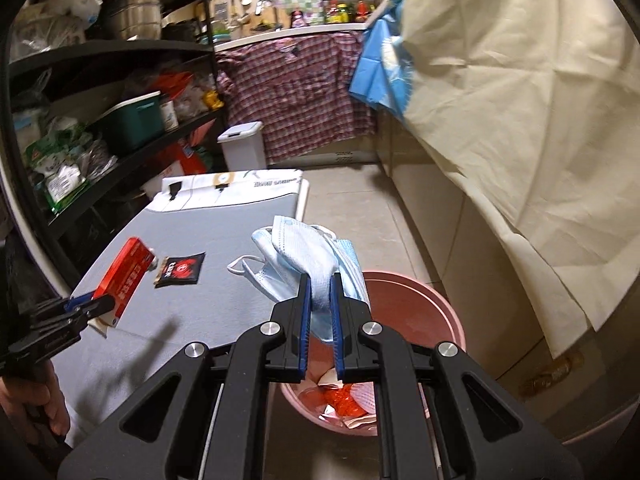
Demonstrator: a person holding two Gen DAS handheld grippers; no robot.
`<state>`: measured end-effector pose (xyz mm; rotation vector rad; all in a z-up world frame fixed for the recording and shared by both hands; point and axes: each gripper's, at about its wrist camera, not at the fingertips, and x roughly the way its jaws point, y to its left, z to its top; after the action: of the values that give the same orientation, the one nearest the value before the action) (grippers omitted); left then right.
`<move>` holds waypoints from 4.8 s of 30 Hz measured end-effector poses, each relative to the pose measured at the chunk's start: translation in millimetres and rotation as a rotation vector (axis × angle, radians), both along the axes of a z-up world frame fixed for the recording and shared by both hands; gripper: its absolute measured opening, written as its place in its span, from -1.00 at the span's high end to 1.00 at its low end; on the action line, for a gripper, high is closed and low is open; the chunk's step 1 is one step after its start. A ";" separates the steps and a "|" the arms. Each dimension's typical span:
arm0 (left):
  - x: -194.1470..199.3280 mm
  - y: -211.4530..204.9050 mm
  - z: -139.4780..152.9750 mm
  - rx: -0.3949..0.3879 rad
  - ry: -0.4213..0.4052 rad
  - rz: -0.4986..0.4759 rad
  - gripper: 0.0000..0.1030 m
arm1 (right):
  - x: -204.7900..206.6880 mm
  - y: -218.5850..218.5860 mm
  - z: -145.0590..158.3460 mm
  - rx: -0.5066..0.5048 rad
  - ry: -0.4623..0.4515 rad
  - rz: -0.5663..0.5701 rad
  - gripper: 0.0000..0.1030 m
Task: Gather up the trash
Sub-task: 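Carry the red box with the left tool while the right tool carries the face mask over the bucket, then open both tools to drop the red box and face mask into the bucket, then move both open tools back over the ironing board, then grasp the white tissue with the left tool while the right tool grasps the red snack packet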
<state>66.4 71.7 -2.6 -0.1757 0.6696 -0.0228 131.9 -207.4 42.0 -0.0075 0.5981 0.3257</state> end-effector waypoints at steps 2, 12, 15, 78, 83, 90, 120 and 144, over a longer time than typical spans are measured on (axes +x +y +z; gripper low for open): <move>1.1 -3.6 -1.8 -0.001 0.003 -0.002 0.52 | 2.2 -5.0 -2.7 0.000 0.002 -0.014 0.81; 3.3 -25.0 -7.2 -0.006 0.010 -0.003 0.52 | 7.7 -20.0 -10.5 -0.022 -0.004 -0.049 0.81; 5.2 -30.9 -8.7 -0.015 0.014 -0.004 0.52 | 8.7 -25.1 -11.5 -0.035 -0.014 -0.061 0.81; 120.4 -143.5 -33.4 -0.099 0.107 -0.205 0.32 | 84.6 -56.1 -52.3 -0.020 0.138 -0.283 0.20; 104.0 -128.6 -15.7 -0.081 0.080 -0.185 0.32 | 79.8 -53.0 -48.8 -0.023 0.110 -0.261 0.20; 72.1 -88.9 19.9 -0.027 0.026 -0.156 0.32 | 59.3 -44.8 -34.1 -0.031 0.058 -0.205 0.20; 76.6 148.4 3.8 0.026 0.059 0.091 0.67 | 58.2 173.7 -73.8 0.246 0.296 0.287 0.80; 118.6 166.4 -46.5 -0.026 0.134 0.028 0.44 | 141.3 241.8 -137.9 0.324 0.518 0.196 0.40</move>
<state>185.1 238.1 -49.2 -0.2129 0.8009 0.0074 273.2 34.5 -95.9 0.3406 1.0550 0.6208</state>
